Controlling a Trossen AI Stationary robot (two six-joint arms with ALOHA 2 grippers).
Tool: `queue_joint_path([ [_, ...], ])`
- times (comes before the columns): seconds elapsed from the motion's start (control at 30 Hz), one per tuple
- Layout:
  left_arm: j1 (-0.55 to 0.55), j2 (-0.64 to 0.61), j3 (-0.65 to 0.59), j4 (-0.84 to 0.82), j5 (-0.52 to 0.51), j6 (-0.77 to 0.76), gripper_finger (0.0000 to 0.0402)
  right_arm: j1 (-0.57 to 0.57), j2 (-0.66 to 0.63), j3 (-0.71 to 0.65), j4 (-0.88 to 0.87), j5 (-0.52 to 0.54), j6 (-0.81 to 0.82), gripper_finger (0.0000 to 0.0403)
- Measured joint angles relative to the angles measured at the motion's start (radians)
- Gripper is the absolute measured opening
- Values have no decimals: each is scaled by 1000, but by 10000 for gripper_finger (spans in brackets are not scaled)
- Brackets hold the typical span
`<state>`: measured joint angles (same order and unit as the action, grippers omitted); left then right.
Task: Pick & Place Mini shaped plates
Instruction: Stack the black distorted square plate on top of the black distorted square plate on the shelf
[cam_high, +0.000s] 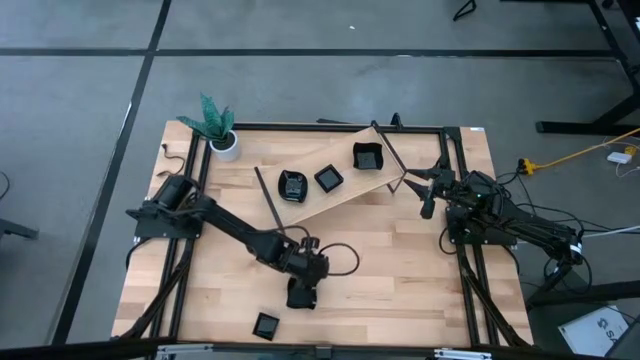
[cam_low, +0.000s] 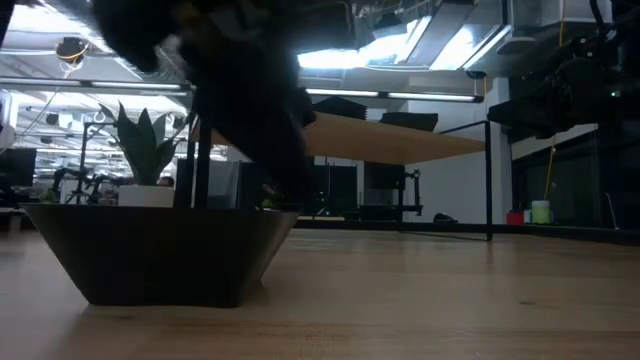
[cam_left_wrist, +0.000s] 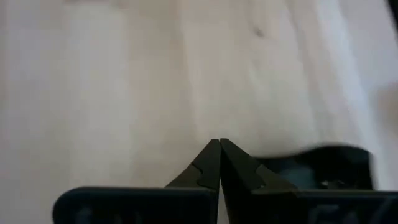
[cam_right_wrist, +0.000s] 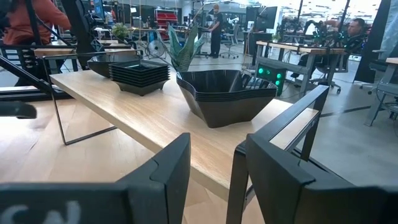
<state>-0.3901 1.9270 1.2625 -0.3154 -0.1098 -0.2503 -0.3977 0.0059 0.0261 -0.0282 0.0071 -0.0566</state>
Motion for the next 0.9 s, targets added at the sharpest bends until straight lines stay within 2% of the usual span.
queue_joint_path([
  [0.1, 17, 0, 7, 1, -49, 2, 2, 0, 0, 0, 0, 0, 0, 154],
  [0.23, 21, 0, 60, -37, -50, -21, 3, 0, 0, 0, 0, 0, 0, 154],
  [0.47, -45, -2, 196, -266, 9, -176, 5, 0, 0, 0, 0, 0, 0, 154],
  [0.63, -106, -2, 236, -375, 24, -280, 13, 0, 0, 0, 0, 0, 0, 154],
  [0.73, -137, -2, 236, -422, 25, -320, 23, 0, 0, 0, 0, 0, 0, 154],
  [0.9, -177, -2, 234, -409, 78, -377, 60, 0, 0, 0, 0, 0, 0, 154],
])
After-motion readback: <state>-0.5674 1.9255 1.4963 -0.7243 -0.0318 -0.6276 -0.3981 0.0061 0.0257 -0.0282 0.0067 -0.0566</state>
